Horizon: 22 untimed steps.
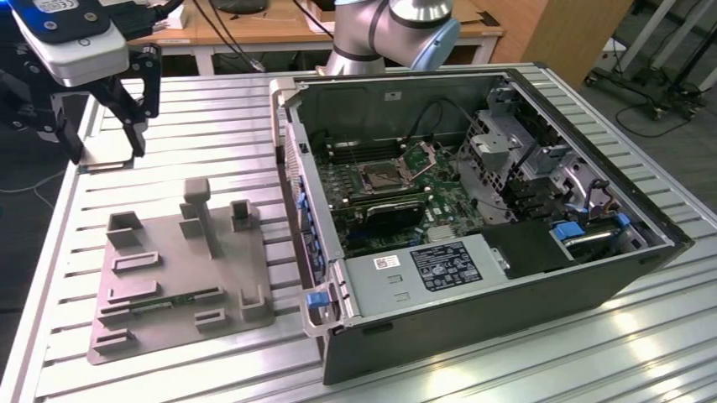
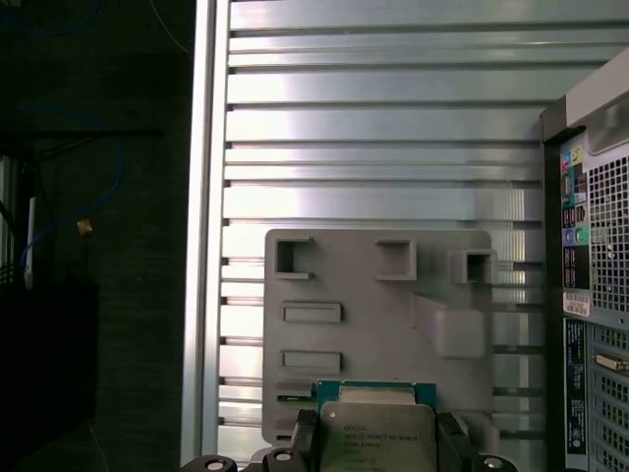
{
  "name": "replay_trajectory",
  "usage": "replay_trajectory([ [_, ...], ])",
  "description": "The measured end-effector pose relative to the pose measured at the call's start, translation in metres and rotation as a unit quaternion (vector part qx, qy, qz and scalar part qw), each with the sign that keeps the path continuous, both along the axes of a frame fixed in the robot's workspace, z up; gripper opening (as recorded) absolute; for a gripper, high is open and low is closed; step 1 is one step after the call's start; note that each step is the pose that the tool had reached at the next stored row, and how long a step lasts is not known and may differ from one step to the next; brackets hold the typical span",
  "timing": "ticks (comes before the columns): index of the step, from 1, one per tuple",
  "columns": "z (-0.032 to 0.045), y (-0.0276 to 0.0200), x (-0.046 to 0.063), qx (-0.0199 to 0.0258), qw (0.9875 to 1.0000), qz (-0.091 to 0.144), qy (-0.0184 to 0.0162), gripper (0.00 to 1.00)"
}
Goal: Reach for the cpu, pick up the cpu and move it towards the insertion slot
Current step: 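Pick up the cpu and move it towards the insertion slot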
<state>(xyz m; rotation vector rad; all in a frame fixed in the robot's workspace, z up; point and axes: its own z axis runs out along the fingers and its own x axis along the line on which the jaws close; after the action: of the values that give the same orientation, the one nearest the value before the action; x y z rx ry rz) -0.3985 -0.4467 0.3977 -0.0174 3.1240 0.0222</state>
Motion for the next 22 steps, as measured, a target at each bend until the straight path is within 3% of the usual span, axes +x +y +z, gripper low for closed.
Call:
replay_trajectory([
  [22, 0.0, 0.0, 0.0082, 0.0, 1.0, -0.002, 0.0, 0.55],
])
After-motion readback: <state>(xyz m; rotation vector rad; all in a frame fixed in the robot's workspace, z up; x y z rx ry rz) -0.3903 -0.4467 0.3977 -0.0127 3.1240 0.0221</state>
